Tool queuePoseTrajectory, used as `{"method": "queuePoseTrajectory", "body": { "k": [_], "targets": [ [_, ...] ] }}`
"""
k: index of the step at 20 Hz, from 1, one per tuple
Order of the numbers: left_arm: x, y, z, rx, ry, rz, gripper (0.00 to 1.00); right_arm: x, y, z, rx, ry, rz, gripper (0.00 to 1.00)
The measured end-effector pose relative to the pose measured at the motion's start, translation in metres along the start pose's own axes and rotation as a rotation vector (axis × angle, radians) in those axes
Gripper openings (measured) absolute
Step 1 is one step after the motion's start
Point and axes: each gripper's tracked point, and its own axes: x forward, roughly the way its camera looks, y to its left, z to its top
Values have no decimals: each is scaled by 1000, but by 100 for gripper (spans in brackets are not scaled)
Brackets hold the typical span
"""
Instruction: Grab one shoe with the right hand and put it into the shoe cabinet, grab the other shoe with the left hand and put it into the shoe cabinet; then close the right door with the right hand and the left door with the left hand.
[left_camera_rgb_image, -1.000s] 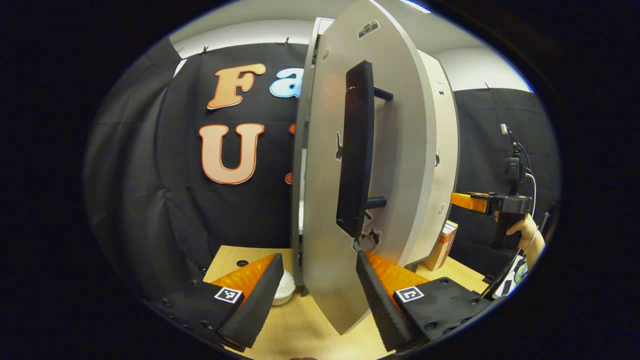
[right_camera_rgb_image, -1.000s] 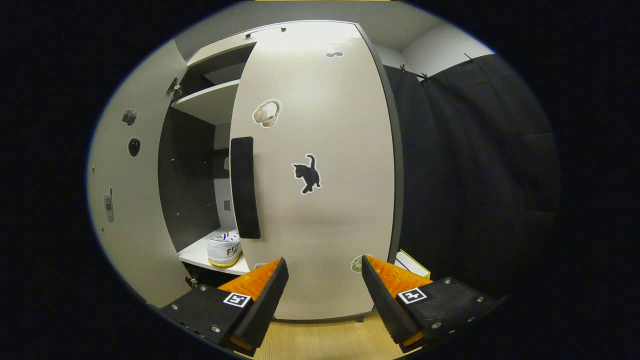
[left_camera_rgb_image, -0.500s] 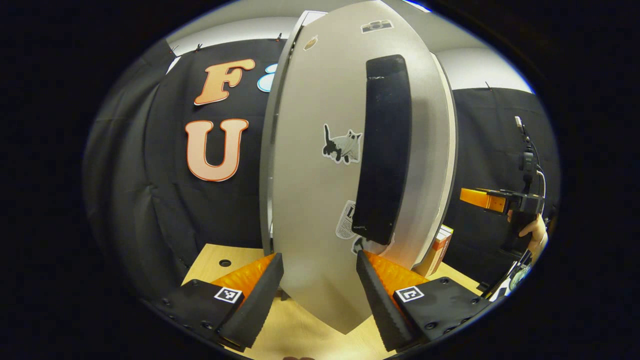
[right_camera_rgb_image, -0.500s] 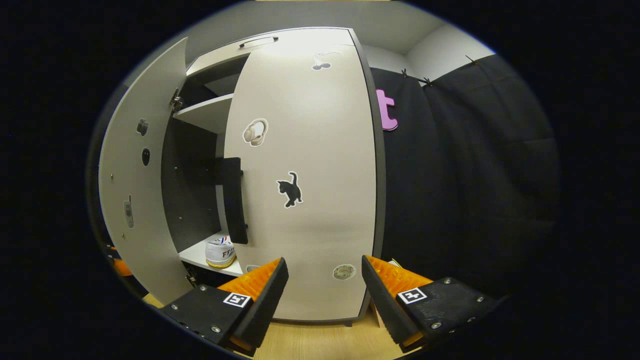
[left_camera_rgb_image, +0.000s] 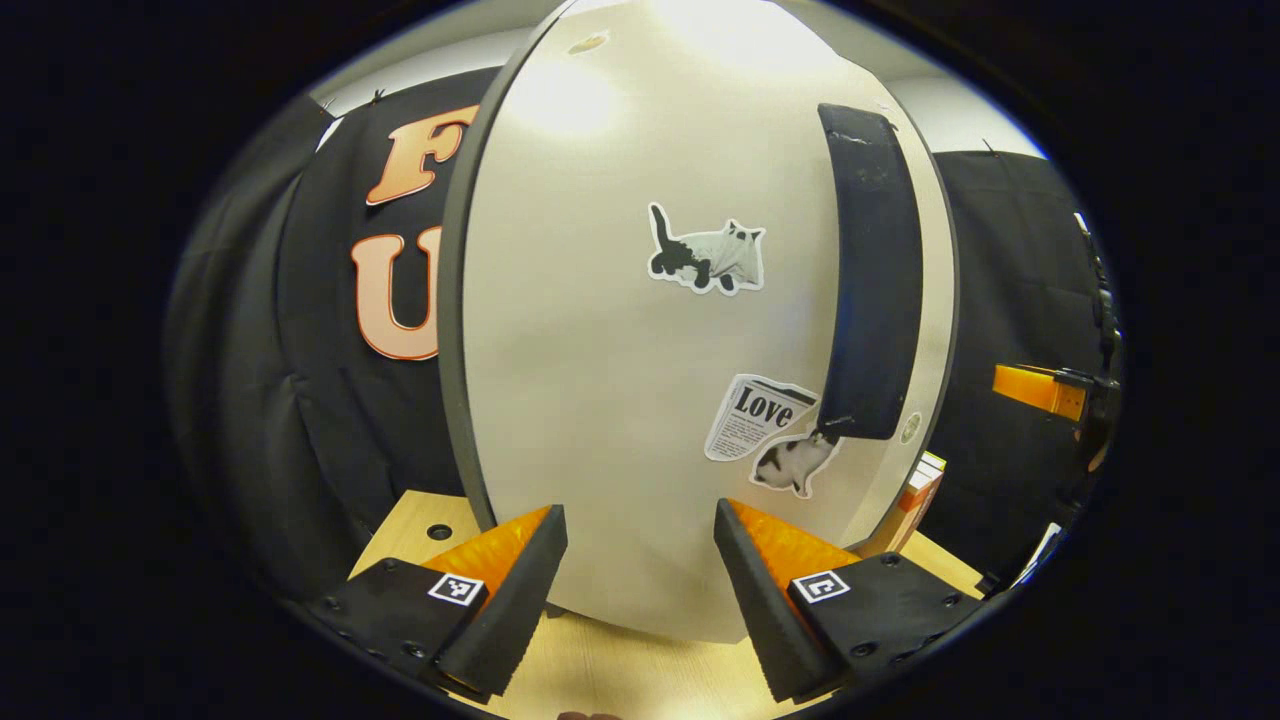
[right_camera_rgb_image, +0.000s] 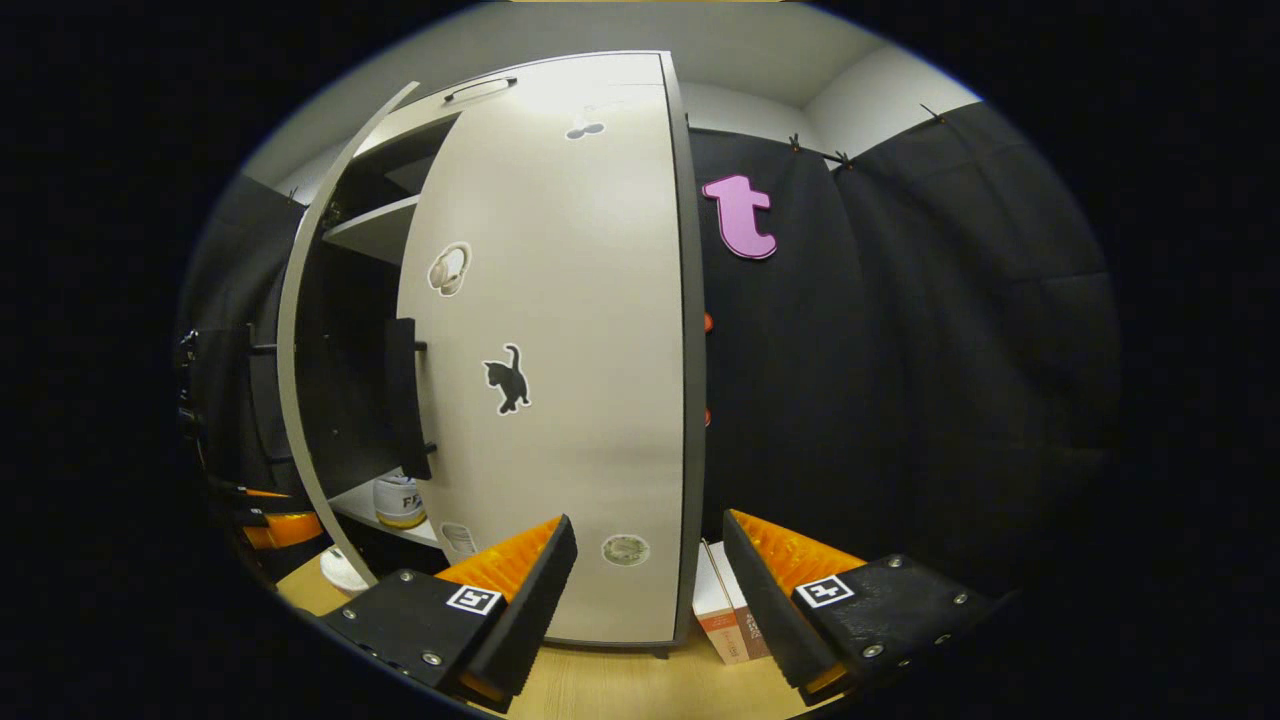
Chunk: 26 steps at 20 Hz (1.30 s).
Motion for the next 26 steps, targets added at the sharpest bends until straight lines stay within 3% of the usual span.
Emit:
{"method": "queuePoseTrajectory", "body": {
  "k": [4, 6, 8, 18, 21, 26],
  "targets": [
    [7, 0, 5, 20, -22, 32, 94, 6, -18, -1, 11, 5, -9, 91],
    [9, -1, 5, 17, -19, 48, 98, 11, -23, -1, 14, 7, -9, 91],
    [13, -2, 5, 19, -17, 66, 94, 13, -23, -1, 13, 7, -2, 91],
    [14, -4, 16, -13, 5, 104, 96, 24, -20, 23, -4, -11, 29, 91],
    [-1, 2, 42, 7, -30, 137, 96, 19, -24, 45, -26, -32, 32, 92],
    [-74, 29, 119, 71, -146, 216, 96, -4, -33, 96, -52, -86, 42, 92]
  ]
}}
